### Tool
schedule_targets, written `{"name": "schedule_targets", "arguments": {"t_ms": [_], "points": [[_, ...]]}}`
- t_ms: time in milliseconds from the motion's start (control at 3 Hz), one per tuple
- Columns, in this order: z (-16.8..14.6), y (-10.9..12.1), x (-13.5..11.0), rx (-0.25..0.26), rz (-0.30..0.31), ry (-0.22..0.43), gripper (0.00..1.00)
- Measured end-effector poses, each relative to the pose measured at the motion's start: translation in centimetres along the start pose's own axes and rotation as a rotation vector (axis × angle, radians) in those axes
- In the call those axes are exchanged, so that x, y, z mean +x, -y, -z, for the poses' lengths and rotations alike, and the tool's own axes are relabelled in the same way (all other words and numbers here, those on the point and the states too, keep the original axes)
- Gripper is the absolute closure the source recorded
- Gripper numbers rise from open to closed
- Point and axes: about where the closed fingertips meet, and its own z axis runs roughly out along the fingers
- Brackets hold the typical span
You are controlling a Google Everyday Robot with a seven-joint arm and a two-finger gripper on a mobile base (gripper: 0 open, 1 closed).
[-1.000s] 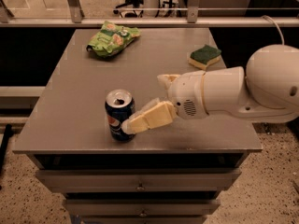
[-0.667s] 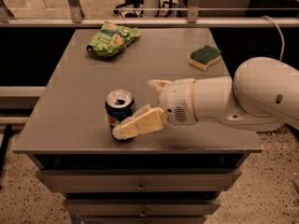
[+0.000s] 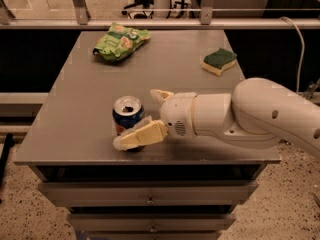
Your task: Knock pepsi can over
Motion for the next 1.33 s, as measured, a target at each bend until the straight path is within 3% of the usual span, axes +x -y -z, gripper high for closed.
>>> {"name": "schedule_targets", "arguments": {"t_ms": [667,1333], "points": [[-0.6,3.8,-0.7,0.09,0.026,0.054,0.0],[-2.4,8.8,-6.1,0.215,0.035,0.118,0.0]]}}
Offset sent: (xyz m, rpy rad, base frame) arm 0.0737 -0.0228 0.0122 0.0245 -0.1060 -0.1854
